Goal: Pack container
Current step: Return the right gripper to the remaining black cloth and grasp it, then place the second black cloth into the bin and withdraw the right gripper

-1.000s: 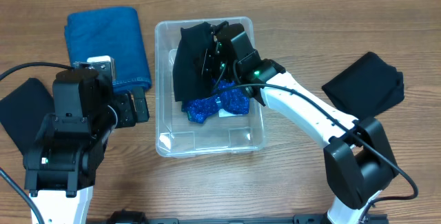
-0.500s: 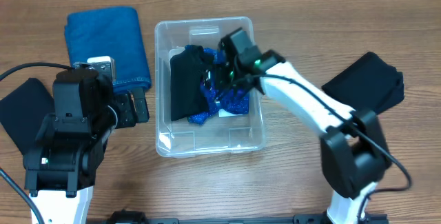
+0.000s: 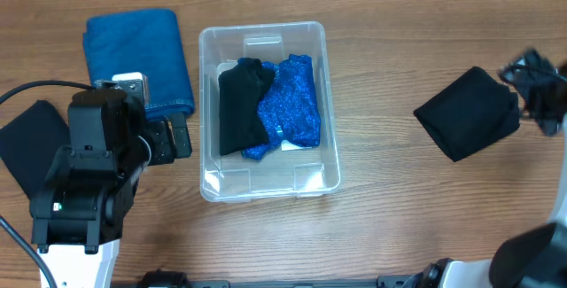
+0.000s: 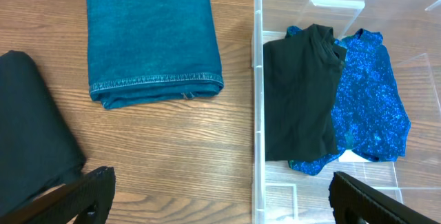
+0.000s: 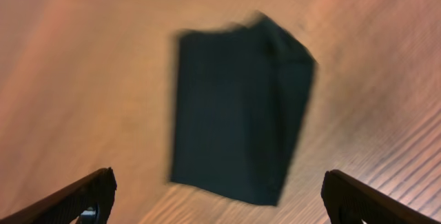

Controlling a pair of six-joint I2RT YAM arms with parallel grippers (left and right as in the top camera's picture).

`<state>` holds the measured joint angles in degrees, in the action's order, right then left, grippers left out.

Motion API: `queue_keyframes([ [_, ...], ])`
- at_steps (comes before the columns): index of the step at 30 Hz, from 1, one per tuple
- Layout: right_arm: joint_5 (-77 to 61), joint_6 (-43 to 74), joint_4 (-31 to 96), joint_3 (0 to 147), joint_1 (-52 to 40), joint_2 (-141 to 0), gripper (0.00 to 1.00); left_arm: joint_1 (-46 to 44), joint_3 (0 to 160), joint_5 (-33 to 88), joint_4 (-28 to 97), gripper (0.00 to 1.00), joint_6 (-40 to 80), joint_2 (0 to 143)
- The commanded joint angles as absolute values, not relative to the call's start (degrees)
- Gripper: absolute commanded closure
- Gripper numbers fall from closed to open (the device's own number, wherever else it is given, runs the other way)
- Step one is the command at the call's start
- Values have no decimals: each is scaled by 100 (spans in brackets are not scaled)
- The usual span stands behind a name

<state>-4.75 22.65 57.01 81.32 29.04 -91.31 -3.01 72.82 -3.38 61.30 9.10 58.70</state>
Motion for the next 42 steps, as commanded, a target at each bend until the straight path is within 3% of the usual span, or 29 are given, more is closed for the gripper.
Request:
queue_keyframes([
  [1, -1319, 1903, 5072, 7142, 3339, -9616, 0, -303, 7404, -292, 6108, 0, 1033, 5876],
  [14, -1900, 1625, 3767, 6895, 3251, -11443, 0, -303, 7404, -237, 6106, 0, 1098, 5876],
  [15, -1905, 1623, 3708, 6895, 3175, -11544, 9, -303, 7404, -172, 6099, 0, 1098, 5876],
  [17, -1922, 1603, 3645, 6897, 3011, -11570, 49, -303, 7404, -143, 6106, 0, 1098, 5876],
  [18, -1925, 1603, 3642, 6908, 2963, -11561, 63, -303, 7404, -141, 6106, 0, 1098, 5876],
  [19, -1994, 1575, 3651, 6971, 2862, -11561, 86, -303, 7404, -143, 6106, 0, 1098, 5876],
  [20, -2174, 1444, 3671, 7032, 2805, -11544, 96, -303, 7404, -143, 6108, 0, 1098, 5876],
  [25, -2965, 1109, 3830, 7596, 2565, -10637, 96, -301, 7404, -156, 6112, 0, 1094, 5876],
  [28, -3114, -1, 4578, 8527, 1957, -9411, 96, -301, 7404, -462, 6108, 0, 1151, 5876],
  [33, -2576, -1570, 5590, 9456, -132, -8368, 96, 73, 7404, -917, 6198, 0, 2161, 5876],
  [37, -1468, -2917, 6525, 9445, -2322, -8643, 96, 926, 7404, -784, 6423, 0, 2622, 5876],
  [42, -1286, -3682, 6978, 9445, -3242, -9362, 96, 1144, 7404, -744, 6484, 0, 2617, 5876],
])
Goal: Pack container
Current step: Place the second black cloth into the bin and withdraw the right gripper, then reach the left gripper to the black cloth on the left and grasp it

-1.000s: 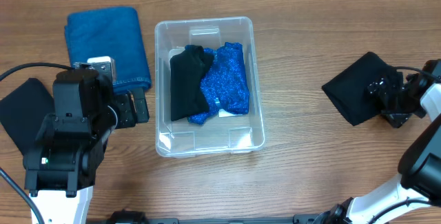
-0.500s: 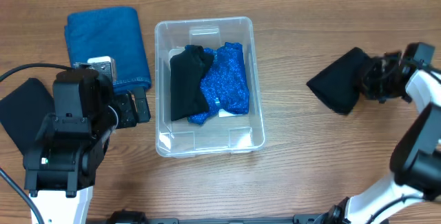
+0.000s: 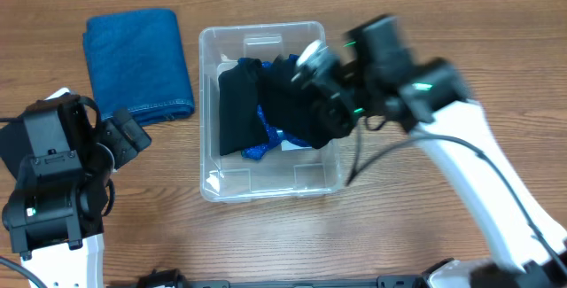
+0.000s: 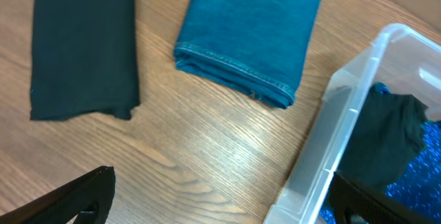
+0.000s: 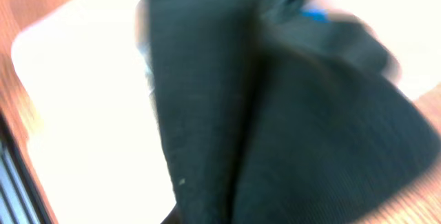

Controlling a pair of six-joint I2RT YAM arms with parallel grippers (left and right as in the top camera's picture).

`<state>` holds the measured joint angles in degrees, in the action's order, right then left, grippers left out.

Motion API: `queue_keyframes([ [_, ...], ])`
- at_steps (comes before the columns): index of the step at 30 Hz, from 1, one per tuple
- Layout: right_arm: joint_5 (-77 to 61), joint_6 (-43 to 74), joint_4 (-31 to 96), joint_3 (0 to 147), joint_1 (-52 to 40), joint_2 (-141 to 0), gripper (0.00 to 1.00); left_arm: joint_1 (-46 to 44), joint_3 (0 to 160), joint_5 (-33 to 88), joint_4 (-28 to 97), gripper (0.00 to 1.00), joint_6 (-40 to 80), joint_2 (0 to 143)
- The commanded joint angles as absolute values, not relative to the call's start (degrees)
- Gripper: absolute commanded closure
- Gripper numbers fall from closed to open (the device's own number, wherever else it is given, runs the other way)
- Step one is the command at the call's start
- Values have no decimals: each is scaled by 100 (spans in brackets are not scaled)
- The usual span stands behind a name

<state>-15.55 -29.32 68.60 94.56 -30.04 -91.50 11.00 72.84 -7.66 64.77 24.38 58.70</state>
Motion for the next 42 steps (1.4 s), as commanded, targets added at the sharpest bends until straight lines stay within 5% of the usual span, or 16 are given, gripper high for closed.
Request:
queue_keyframes([
  [1, -1444, -3972, 7074, 9432, -3402, -9570, 96, 1144, 7404, -744, 6488, 0, 2617, 5876],
  [11, -1612, -4617, 7769, 9367, -4399, -10342, 96, 1144, 7404, -749, 6475, 0, 2615, 5876],
  [15, -873, -4716, 6814, 8897, -4097, -10440, 96, 1144, 7404, -749, 6449, 0, 2615, 5876],
  [16, -320, -4119, 6219, 8827, -3935, -10488, 34, 1144, 7402, -749, 6449, 0, 2615, 5876],
  [17, 165, -3557, 5769, 8818, -3824, -10506, 0, 1144, 7404, -746, 6451, 0, 2615, 5876],
  [22, 3227, -1253, 4766, 9006, -3583, -10296, 0, 1144, 7404, -744, 6455, 0, 2576, 5876],
  [30, 2373, 1057, 5288, 9050, -2714, -8466, 0, 1219, 7404, -836, 6709, 0, 2049, 5870],
  [36, -40, 1055, 6381, 9004, -386, -8549, 0, 3767, 7404, -292, 6309, 0, 1855, 6510],
  [42, -311, 1026, 6429, 9002, -169, -8753, 1, 5795, 7404, 1015, 5153, 0, 1881, 8197],
])
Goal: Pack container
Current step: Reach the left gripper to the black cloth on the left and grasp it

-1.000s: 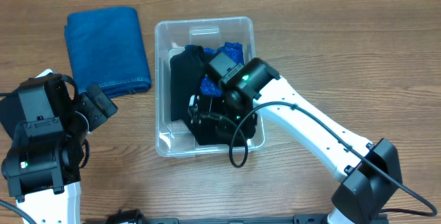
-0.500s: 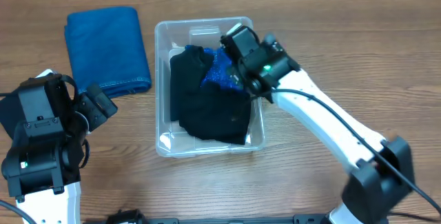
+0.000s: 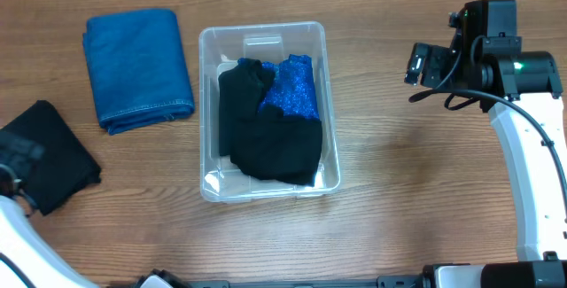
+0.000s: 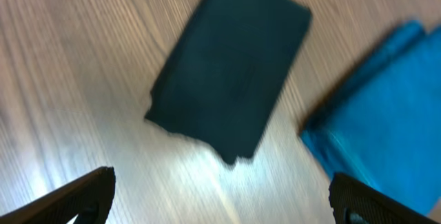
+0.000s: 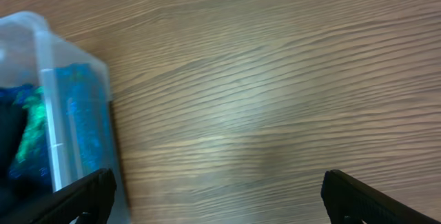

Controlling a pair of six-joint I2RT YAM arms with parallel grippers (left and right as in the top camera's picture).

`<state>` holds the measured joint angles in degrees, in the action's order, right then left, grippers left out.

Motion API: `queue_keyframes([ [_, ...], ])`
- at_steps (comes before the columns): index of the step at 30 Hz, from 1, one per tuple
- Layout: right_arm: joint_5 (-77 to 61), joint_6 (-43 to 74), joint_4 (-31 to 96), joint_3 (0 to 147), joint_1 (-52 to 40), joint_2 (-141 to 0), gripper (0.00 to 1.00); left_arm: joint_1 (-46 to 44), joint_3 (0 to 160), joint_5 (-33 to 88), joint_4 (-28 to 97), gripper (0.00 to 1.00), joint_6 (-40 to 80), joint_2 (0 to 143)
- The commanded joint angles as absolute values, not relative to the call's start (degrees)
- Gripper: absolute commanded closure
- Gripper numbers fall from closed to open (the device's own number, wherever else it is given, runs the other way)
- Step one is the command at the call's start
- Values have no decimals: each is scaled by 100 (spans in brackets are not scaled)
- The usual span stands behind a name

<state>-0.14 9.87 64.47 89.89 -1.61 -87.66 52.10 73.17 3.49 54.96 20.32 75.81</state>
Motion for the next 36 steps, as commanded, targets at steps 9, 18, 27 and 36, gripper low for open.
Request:
queue_keyframes([
  [9, -309, 1004, 6593, 9002, -169, -8978, 0, 6257, 7404, 1304, 3771, 0, 867, 10324],
  [18, -309, 1007, 6591, 9002, -169, -8978, 0, 6147, 7404, 2554, 3096, 0, 204, 11769],
  [27, -311, 982, 6646, 9002, -169, -8978, 0, 5371, 7406, 4307, 3577, 96, 336, 11220],
  [36, -311, 943, 6713, 9002, -169, -8978, 0, 4311, 7406, 4945, 4180, 96, 1026, 7303],
])
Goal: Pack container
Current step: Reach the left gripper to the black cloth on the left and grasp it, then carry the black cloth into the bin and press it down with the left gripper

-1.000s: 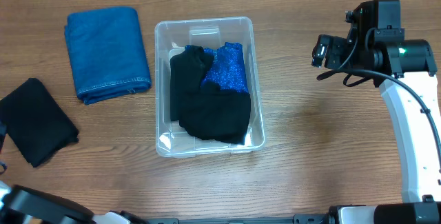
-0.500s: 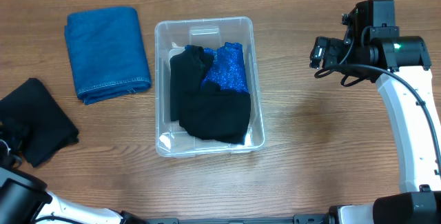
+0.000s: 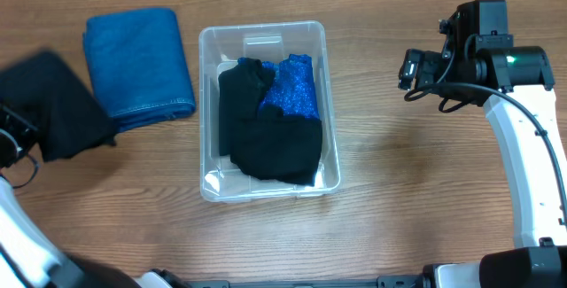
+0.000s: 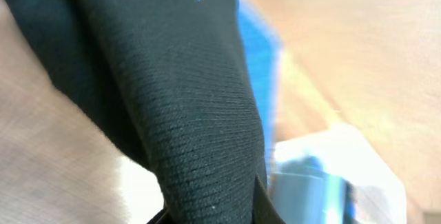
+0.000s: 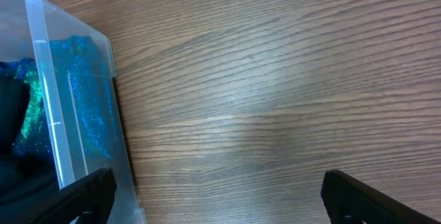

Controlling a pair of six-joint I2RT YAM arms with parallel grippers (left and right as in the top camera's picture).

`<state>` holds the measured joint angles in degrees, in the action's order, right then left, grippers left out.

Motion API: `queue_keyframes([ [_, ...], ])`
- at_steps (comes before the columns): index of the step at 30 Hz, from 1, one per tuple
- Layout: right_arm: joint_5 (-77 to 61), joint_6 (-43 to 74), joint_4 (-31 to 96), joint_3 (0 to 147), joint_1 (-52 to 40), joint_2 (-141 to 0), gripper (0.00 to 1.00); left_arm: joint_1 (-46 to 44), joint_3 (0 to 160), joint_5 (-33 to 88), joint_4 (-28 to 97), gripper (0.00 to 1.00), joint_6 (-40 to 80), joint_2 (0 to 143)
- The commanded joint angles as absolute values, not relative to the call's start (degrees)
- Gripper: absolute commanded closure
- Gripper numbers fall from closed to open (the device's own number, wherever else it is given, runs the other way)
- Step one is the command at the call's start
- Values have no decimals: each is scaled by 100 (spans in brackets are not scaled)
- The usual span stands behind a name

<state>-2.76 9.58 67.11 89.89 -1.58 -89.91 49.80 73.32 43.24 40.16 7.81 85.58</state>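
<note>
The clear plastic container holds a black garment, a second black cloth and a sparkly blue one. Another folded black cloth hangs lifted at the far left, overlapping the edge of the folded blue denim cloth. My left gripper is shut on this black cloth, which fills its view. My right gripper stands open over bare table right of the container, nothing between its fingers. The container's wall shows at the left of the right wrist view.
Wooden table all around. The denim cloth and part of the container show blurred past the held cloth in the left wrist view. The right arm runs down the right side.
My left gripper was open above the black cloth lying on the table at the far left; now it is shut on it and the cloth is lifted, nearer the denim cloth. The right gripper barely shifted.
First my right gripper was open by a black cloth on the right of the table, the left beside the container. Then the right held that cloth over the container. Later it lay inside, the right gripper open again. The left now holds the second black cloth.
</note>
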Motion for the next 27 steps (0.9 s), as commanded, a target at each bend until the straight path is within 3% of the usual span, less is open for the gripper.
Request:
queue_keyframes([
  [1, -311, 943, 6722, 9002, -169, -8978, 0, 3835, 7406, 4936, 4206, 96, 1033, 6921],
  [4, -307, 978, 6696, 9002, -56, -8978, 0, 2255, 7406, 4624, 4289, 96, 738, 6377],
  [8, -395, 1076, 6746, 9002, 276, -8978, 0, -287, 7406, 3048, 5065, 96, -1181, 6543],
  [12, -421, 1074, 6746, 9002, 292, -8978, 0, -1588, 7404, 2534, 5566, 96, -3070, 7365],
  [19, -419, 1072, 6759, 9002, 292, -8978, 0, -1992, 7404, 1903, 5815, 96, -3625, 8753],
  [27, -410, 1072, 6742, 9002, 292, -8978, 0, -2722, 7402, 1909, 6545, 96, -4119, 9030],
])
